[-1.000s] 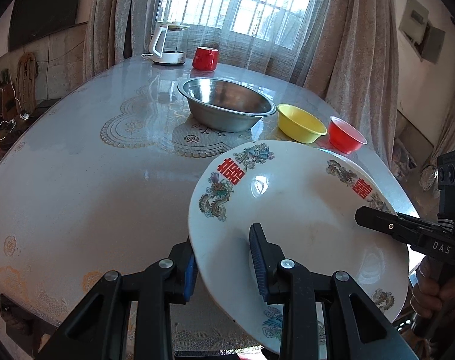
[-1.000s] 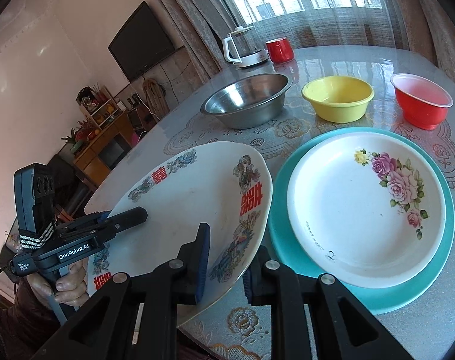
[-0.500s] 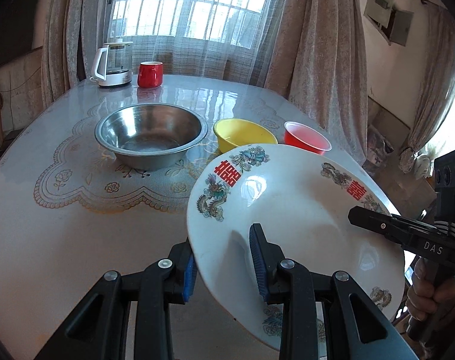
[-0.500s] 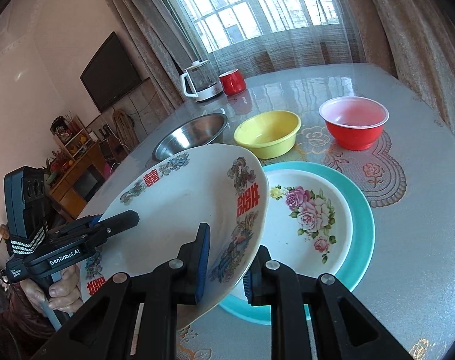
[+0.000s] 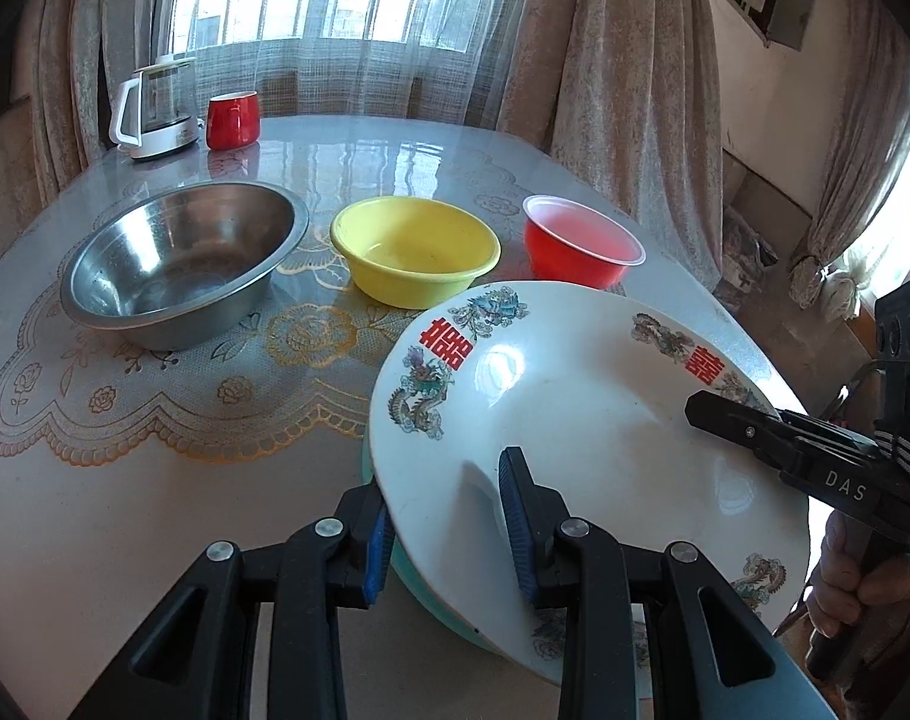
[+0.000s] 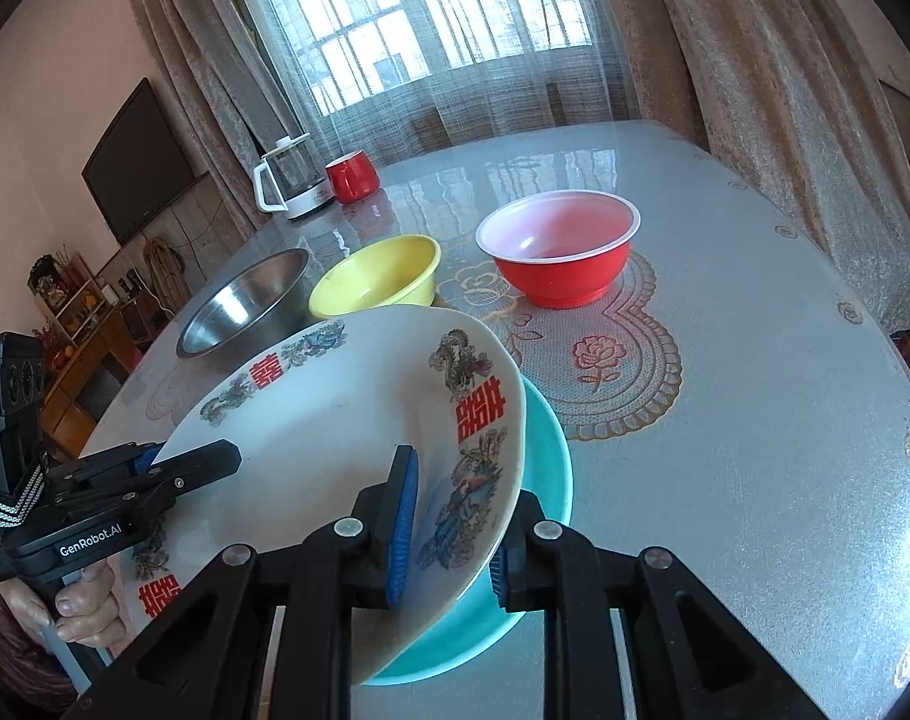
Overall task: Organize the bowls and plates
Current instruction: 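Carry the large plate with the right tool and lower onto the stacked plates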
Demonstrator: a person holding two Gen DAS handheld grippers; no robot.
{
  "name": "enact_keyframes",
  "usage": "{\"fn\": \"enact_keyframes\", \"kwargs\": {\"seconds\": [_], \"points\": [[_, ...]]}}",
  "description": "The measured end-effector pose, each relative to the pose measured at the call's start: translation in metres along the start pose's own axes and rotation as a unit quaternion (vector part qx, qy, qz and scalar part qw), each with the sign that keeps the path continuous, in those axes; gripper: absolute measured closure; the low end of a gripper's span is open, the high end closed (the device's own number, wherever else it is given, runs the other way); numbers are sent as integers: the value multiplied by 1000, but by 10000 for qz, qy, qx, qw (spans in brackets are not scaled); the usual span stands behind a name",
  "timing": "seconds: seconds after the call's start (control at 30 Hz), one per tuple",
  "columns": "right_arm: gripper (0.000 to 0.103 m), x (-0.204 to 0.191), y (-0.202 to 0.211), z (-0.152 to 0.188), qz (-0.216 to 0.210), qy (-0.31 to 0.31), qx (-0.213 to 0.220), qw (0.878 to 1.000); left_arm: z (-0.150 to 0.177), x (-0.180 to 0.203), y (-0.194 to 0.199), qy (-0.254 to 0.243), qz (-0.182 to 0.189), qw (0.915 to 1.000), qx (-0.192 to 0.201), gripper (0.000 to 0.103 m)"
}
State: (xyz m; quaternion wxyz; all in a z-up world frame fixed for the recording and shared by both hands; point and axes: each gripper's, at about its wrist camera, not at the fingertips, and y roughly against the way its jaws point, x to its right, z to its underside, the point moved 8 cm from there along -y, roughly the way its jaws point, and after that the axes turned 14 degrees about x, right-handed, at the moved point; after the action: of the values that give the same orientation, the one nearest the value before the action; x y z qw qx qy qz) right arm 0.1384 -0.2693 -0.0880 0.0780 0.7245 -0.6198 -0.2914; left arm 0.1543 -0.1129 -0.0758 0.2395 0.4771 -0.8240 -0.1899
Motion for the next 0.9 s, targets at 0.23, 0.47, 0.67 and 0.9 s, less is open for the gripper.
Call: {"fn": "enact_keyframes", "kwargs": {"seconds": [0.23,0.47,0.67,0.9], "points": [[81,5,-8,13,169,149,-12,9997,13,-1,-6,-49,-119,9999,-91,71],[80,9,-6,12,185,-63,-3,9998,14,-2,1,-96,-196,9998,-24,71],[71,14,8,7,229,-337,128,9991,16,0,4,-74,-187,9998,-29,70],[77,11,24,14,366,-155,218,9990,19,2,9,-69,-186,9998,27,69]]}}
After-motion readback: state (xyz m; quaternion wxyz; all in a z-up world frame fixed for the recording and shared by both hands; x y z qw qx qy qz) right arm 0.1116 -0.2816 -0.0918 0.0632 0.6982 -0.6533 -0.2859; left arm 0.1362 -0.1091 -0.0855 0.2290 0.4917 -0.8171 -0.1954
